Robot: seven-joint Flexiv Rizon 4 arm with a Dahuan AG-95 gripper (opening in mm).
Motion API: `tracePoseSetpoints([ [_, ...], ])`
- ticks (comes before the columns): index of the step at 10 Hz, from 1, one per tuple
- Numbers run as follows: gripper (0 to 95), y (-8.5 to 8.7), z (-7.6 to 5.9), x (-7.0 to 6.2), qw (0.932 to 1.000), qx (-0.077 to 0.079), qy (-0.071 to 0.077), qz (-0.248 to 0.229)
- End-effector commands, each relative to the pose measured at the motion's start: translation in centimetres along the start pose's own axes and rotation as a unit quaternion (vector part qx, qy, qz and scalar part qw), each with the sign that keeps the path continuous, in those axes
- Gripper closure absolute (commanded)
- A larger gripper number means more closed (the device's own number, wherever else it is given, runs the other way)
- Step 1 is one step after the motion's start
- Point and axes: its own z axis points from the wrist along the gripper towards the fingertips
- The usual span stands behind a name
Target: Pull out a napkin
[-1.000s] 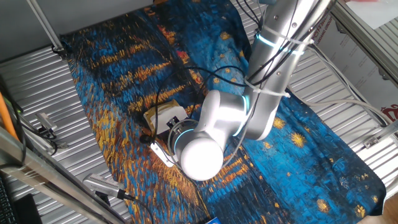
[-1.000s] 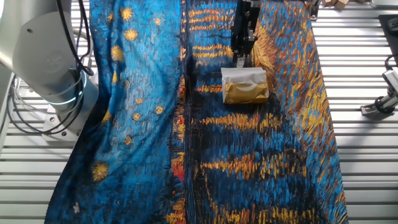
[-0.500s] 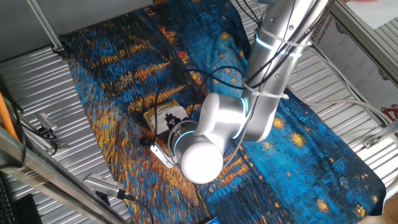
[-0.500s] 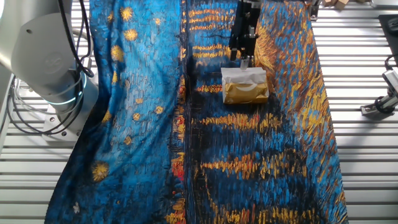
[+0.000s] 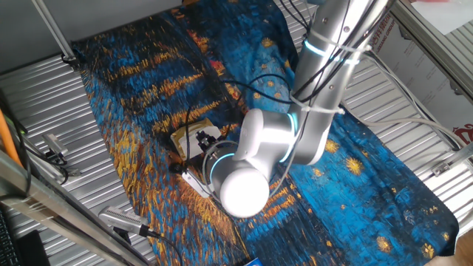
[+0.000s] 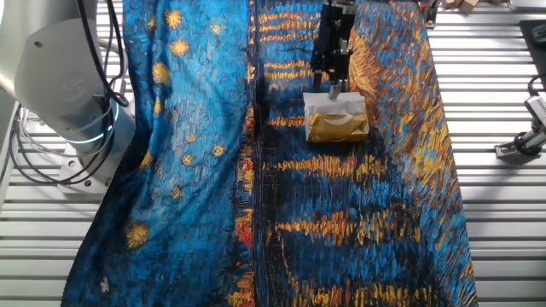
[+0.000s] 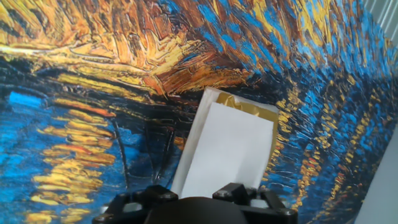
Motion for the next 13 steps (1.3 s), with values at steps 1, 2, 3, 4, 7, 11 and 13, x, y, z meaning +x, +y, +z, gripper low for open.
tracePoseSetpoints([
  [1,76.0,-0.08,0.04,0.09,1.0000,0.005,0.001,0.001],
  [2,76.0,-0.08,0.04,0.09,1.0000,0.008,0.002,0.000],
  [3,95.0,-0.08,0.04,0.09,1.0000,0.009,0.003,0.000],
  [4,95.0,-0.08,0.04,0.09,0.9999,0.010,0.003,0.000],
  [7,95.0,-0.08,0.04,0.09,0.9999,0.010,0.003,-0.001],
  [11,95.0,-0.12,0.00,0.11,0.9999,0.008,0.006,-0.005],
  [13,95.0,-0.34,-0.19,0.19,0.9999,0.006,0.010,-0.005],
])
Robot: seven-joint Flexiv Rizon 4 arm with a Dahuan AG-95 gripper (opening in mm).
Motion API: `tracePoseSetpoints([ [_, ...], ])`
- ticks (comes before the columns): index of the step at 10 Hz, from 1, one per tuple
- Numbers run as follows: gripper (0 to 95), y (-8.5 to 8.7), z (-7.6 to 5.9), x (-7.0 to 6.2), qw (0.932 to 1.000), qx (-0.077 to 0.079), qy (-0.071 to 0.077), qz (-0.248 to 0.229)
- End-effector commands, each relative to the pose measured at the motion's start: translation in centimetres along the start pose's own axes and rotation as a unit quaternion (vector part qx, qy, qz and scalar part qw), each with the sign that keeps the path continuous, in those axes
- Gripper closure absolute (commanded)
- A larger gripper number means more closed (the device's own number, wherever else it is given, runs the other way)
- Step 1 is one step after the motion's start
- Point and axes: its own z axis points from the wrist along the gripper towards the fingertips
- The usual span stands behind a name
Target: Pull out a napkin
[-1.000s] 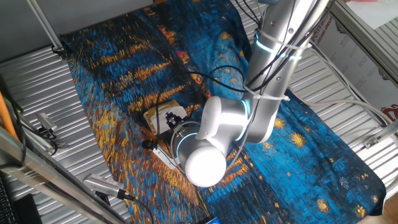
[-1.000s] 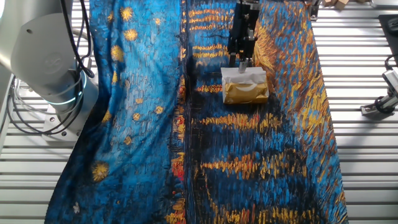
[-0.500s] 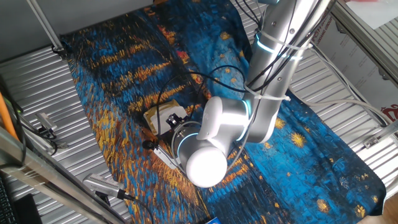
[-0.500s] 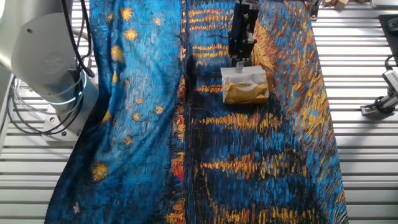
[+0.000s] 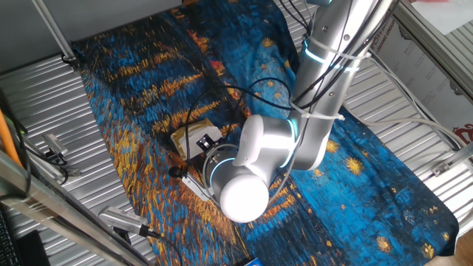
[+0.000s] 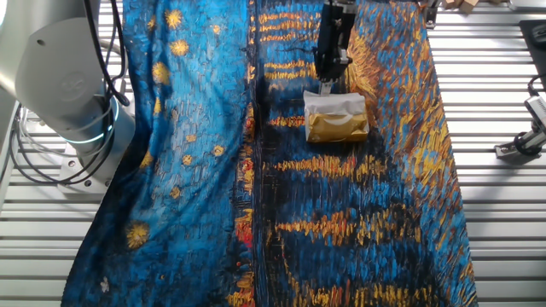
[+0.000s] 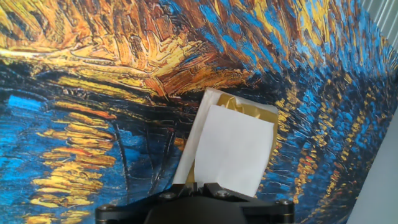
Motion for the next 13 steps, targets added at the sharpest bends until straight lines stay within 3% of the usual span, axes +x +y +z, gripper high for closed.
tracePoseSetpoints([
  [1,95.0,-0.4,-0.4,0.2,1.0000,-0.007,0.002,-0.004],
  [6,95.0,-3.2,-3.5,1.7,0.9983,-0.043,0.021,-0.034],
  [7,95.0,-4.2,-5.1,2.4,0.9966,-0.052,0.040,-0.050],
  [10,95.0,-5.5,-7.4,3.7,0.9929,-0.053,0.064,-0.085],
  [13,95.0,-7.4,-9.1,5.7,0.9897,-0.056,0.068,-0.113],
])
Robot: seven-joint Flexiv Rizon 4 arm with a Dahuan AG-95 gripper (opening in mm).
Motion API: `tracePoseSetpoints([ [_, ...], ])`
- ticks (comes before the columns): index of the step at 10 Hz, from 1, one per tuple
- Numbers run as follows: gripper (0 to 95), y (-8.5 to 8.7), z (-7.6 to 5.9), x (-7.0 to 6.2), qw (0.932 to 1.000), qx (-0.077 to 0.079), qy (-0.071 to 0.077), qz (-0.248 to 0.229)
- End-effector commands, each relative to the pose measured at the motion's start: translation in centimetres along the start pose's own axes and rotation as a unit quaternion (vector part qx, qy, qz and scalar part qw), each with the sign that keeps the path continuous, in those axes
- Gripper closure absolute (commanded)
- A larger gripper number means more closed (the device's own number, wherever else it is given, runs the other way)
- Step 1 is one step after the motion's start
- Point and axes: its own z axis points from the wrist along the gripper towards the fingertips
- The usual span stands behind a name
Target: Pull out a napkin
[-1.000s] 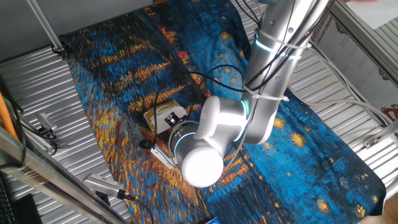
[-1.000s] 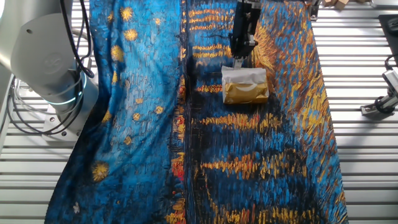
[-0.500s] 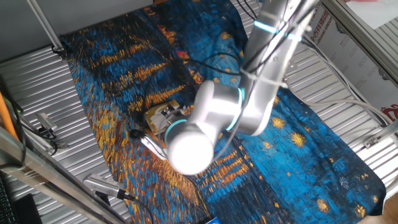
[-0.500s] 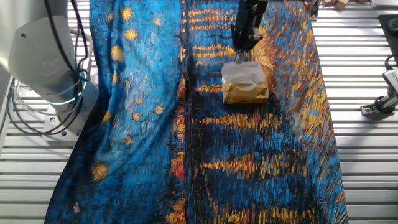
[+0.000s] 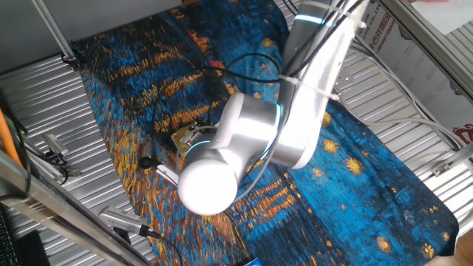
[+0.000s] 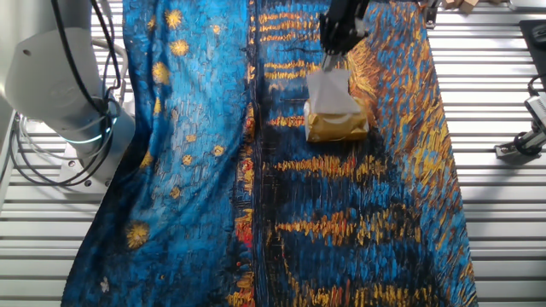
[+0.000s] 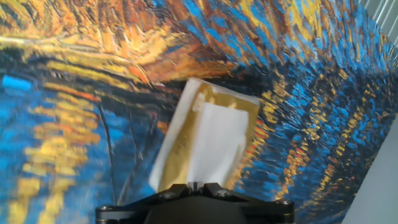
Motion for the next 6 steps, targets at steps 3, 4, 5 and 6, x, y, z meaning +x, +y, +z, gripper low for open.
tracePoseSetpoints([
  [3,95.0,-2.0,-2.3,3.9,0.9992,0.000,0.010,-0.040],
  [4,95.0,-3.2,-3.7,4.8,0.9982,0.002,0.019,-0.057],
  [5,95.0,-4.2,-4.6,5.4,0.9975,0.000,0.021,-0.067],
  [6,95.0,-4.8,-5.1,5.8,0.9970,-0.002,0.023,-0.074],
])
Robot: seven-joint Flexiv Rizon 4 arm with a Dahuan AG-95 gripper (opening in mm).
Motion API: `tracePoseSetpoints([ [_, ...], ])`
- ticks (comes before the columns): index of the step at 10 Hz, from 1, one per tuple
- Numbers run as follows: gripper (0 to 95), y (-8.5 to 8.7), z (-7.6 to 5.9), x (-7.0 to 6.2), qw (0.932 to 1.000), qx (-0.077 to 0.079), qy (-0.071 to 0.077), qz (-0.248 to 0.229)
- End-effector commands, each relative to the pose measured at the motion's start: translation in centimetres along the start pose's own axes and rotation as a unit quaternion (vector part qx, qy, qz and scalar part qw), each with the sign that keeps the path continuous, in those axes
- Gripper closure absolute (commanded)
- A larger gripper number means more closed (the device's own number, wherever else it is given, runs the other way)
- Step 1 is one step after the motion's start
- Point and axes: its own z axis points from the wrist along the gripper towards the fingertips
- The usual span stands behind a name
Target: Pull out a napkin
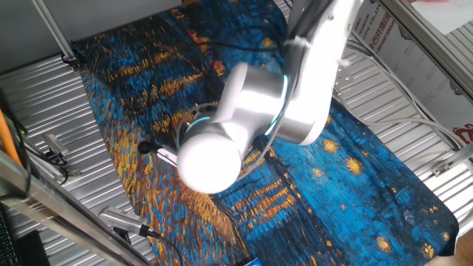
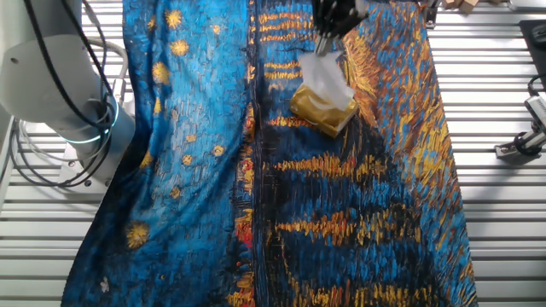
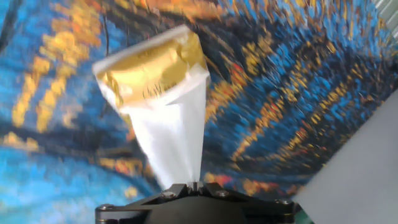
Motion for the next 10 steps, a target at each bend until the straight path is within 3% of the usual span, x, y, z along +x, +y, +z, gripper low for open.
tracePoseSetpoints([
  [1,95.0,-1.8,-1.9,1.8,0.9997,-0.004,0.004,-0.024],
  [3,95.0,-2.7,-3.7,3.1,0.9994,-0.015,0.011,-0.028],
  [5,95.0,-2.8,-6.5,3.3,0.9987,-0.044,0.024,-0.002],
  [6,95.0,-2.8,-7.3,3.1,0.9971,-0.069,0.027,0.018],
  [7,95.0,-2.4,-8.0,2.8,0.9896,-0.129,0.017,0.062],
  [8,95.0,-2.2,-8.2,2.8,0.9806,-0.172,0.016,0.093],
  [9,95.0,-1.7,-8.6,2.7,0.9651,-0.225,0.011,0.133],
  [10,95.0,-1.4,-8.9,2.7,0.9538,-0.257,0.007,0.156],
])
